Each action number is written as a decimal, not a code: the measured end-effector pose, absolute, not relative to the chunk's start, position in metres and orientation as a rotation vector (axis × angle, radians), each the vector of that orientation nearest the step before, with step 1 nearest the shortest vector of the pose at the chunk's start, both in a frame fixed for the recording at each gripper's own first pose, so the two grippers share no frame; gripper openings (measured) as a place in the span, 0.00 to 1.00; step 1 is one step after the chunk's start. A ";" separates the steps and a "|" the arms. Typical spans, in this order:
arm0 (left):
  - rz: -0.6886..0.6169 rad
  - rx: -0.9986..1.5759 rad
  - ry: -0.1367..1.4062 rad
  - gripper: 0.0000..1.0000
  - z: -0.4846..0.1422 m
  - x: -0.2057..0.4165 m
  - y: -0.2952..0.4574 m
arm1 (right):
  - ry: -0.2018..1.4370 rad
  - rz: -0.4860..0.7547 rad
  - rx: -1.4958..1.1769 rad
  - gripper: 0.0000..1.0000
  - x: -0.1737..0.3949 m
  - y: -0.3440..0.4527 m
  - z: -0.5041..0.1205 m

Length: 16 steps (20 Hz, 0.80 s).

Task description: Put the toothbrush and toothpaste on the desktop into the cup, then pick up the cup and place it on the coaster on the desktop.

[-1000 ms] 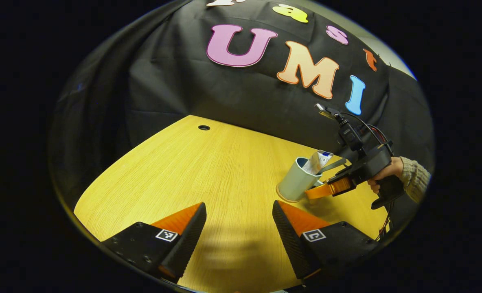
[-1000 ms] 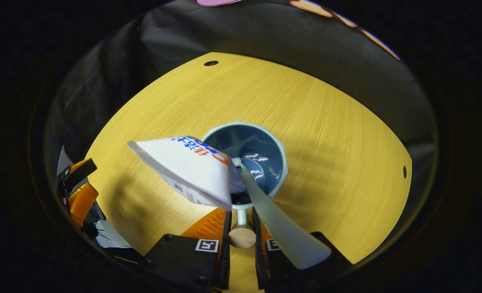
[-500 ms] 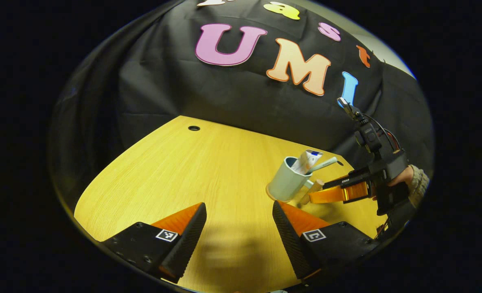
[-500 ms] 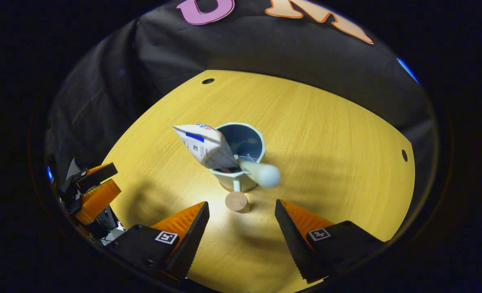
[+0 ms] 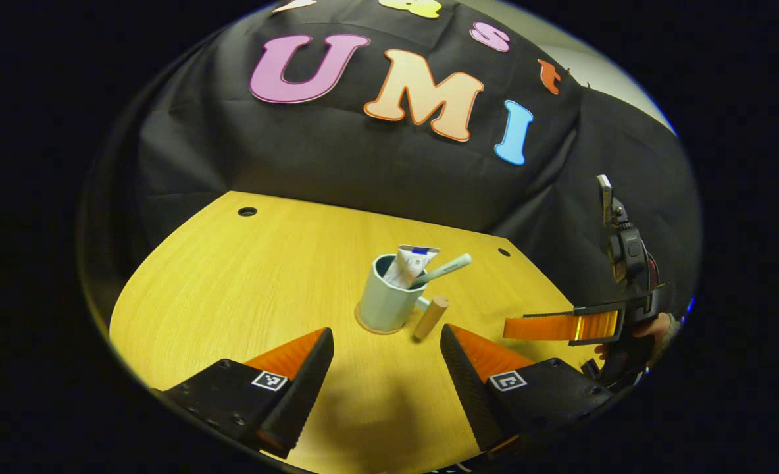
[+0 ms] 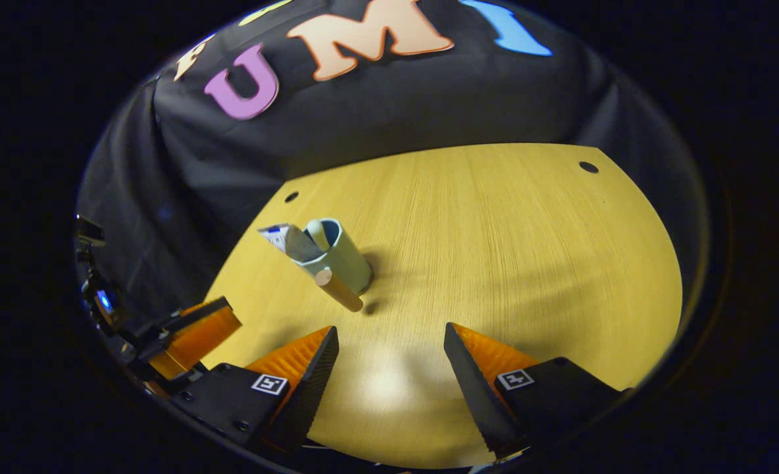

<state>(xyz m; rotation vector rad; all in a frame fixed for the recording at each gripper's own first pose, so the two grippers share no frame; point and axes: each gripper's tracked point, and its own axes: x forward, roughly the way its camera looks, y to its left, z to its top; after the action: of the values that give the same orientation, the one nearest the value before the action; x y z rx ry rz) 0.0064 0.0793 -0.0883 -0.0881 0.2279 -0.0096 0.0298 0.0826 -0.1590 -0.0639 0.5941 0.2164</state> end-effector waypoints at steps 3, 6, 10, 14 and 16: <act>-0.035 -0.089 0.247 0.95 -0.086 0.014 0.059 | 0.518 0.212 -0.023 0.99 0.019 0.065 -0.142; -0.063 -0.087 0.248 0.95 -0.080 0.019 0.038 | 0.474 0.190 -0.010 0.99 0.012 0.048 -0.131; -0.113 -0.067 0.248 0.95 -0.076 0.028 0.016 | 0.409 0.181 0.056 0.99 0.001 0.038 -0.116; -0.160 -0.050 0.267 0.95 -0.079 0.027 0.002 | 0.375 0.167 0.080 0.99 -0.005 0.030 -0.110; -0.183 -0.043 0.271 0.95 -0.079 0.027 -0.003 | 0.356 0.158 0.088 0.99 -0.007 0.027 -0.105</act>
<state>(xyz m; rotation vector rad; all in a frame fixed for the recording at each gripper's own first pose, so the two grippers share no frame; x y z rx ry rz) 0.0273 -0.0027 -0.0793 -0.0426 0.2711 -0.1834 -0.0066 0.0275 -0.1049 0.0877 0.3564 0.1576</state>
